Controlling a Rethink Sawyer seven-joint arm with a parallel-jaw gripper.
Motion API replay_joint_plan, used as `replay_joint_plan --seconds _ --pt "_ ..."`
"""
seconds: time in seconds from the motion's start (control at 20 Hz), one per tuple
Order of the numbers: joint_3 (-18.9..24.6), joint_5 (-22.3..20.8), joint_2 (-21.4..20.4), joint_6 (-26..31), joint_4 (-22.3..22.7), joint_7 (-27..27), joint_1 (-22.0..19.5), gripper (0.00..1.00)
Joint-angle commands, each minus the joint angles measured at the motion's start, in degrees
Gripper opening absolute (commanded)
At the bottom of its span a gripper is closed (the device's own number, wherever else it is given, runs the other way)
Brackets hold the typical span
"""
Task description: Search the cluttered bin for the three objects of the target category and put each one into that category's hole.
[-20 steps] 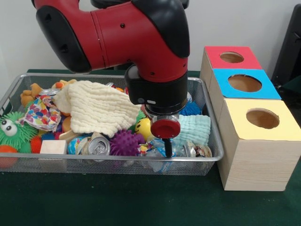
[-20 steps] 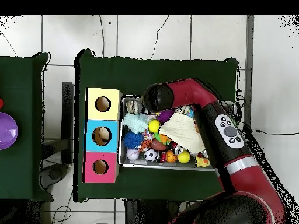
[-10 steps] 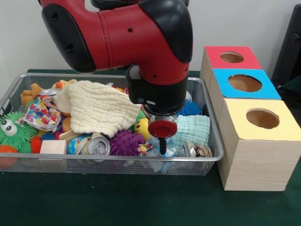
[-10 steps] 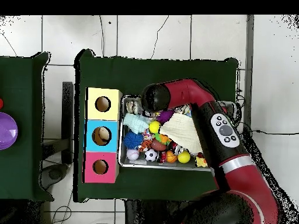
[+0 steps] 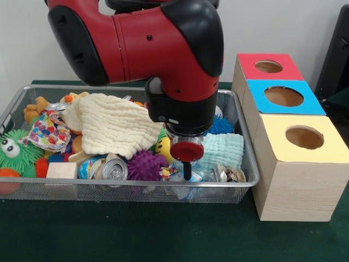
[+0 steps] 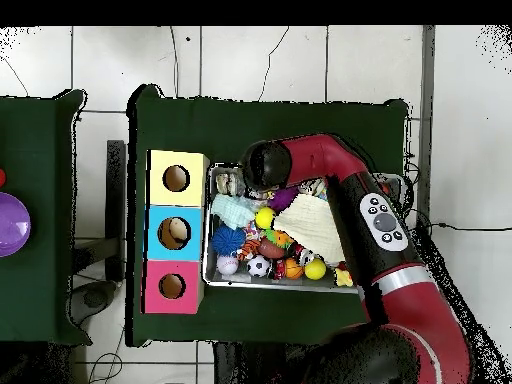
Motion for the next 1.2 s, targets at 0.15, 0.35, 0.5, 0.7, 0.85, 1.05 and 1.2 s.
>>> replay_joint_plan --seconds 0.15,0.35,0.5,0.7,0.85,1.05,1.2 --pt "-6.08 0.79 4.69 4.57 -0.97 2.43 0.39 0.0" --pt "-4.44 1.5 5.31 3.32 0.07 -0.73 -0.28 0.0" --pt "-6.75 2.06 4.24 4.95 -0.31 3.42 0.94 0.0" --pt "-7.8 3.69 3.16 7.82 -0.17 4.39 1.96 0.0" --pt "-8.37 4.76 2.09 7.54 1.33 5.76 2.36 0.0" --pt "-8.21 7.46 -2.06 6.16 6.36 7.71 1.82 0.0" --pt "-7.29 11.05 -8.07 5.54 12.33 9.79 1.31 0.0"
